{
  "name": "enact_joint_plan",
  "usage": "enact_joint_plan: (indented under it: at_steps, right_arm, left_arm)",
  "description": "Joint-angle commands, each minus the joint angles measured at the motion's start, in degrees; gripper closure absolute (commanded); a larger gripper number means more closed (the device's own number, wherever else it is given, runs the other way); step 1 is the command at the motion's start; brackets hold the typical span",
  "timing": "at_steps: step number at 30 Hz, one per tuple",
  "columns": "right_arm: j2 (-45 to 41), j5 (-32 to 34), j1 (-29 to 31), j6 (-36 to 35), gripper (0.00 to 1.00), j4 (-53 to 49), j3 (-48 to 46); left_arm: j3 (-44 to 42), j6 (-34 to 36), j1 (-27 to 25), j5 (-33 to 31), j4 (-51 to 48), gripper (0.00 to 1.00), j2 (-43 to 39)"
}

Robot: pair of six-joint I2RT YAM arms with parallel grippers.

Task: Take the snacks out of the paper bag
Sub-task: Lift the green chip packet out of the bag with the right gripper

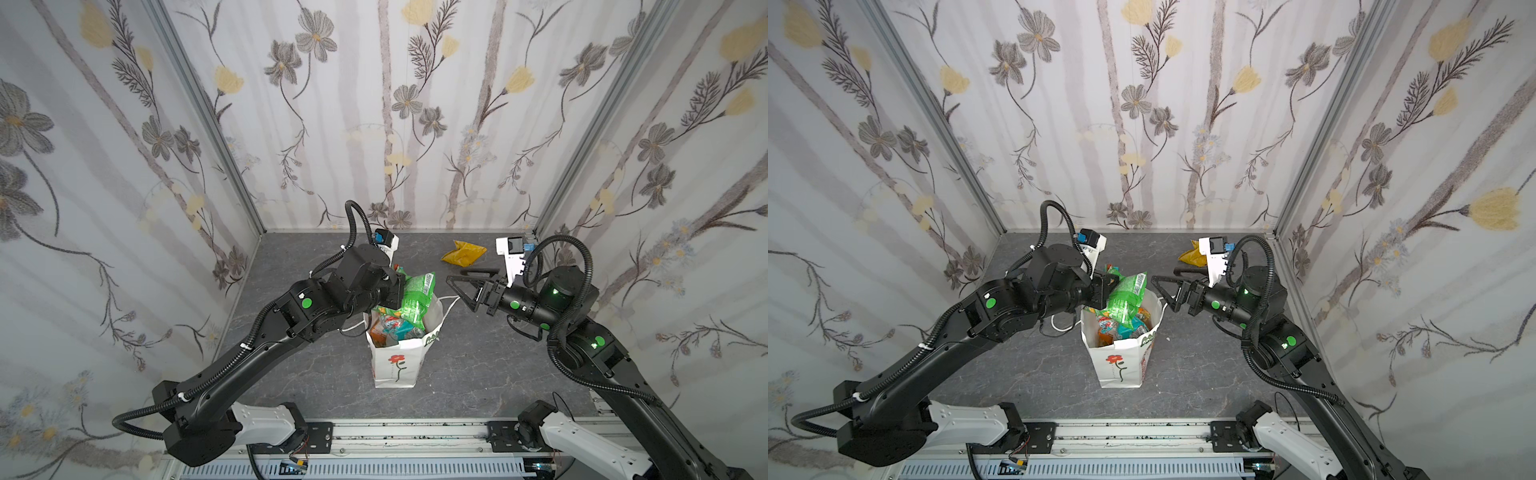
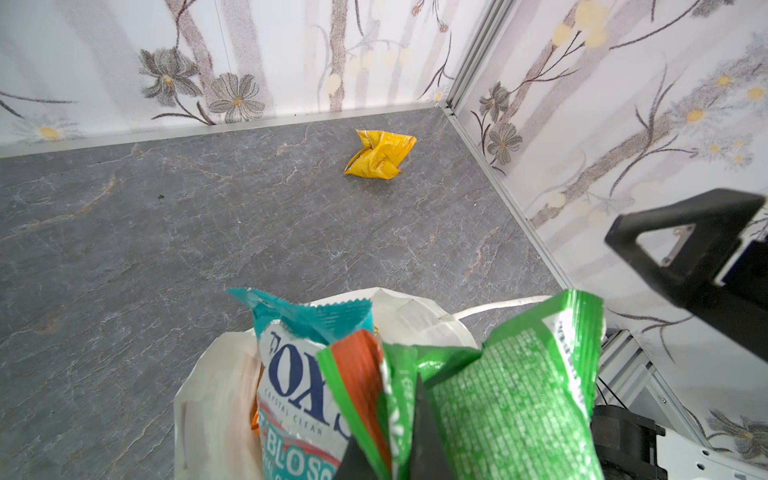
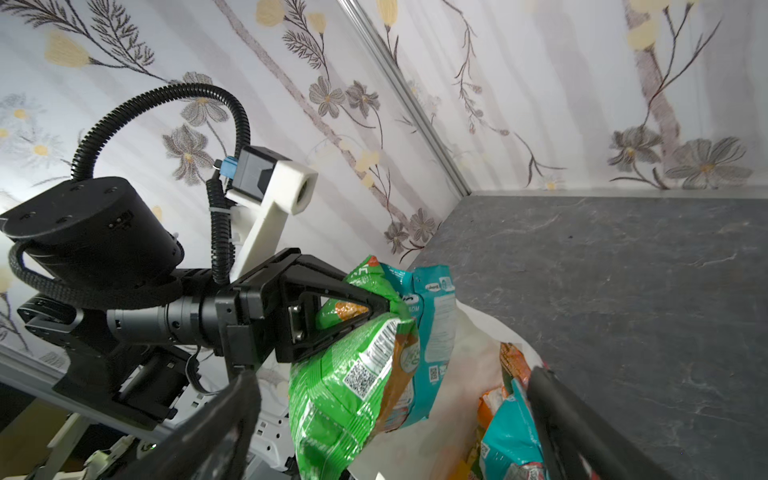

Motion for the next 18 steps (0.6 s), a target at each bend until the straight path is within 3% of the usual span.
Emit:
enact_joint_plan:
  at_steps: [1,10,18]
  right_arm:
    - [0.1,-4.3,0.5,5.4,0.0,7.8,-1.7]
    - [1.8,-6.1,3.5,9.9,0.03,14.9,-5.6]
    - [5.5,-6.1,7.0,13.1,0.17,20.8,-5.6]
  left_arm:
    - [-0.3,0.5,0.1,-1.4,5.3,1.0,-0.3]
    - [-0.7,1.6,0.1,-3.0,9.5,1.0,-0.9]
    - [-0.8,1.6,0.0,-2.8,11.5,1.0,-0.4]
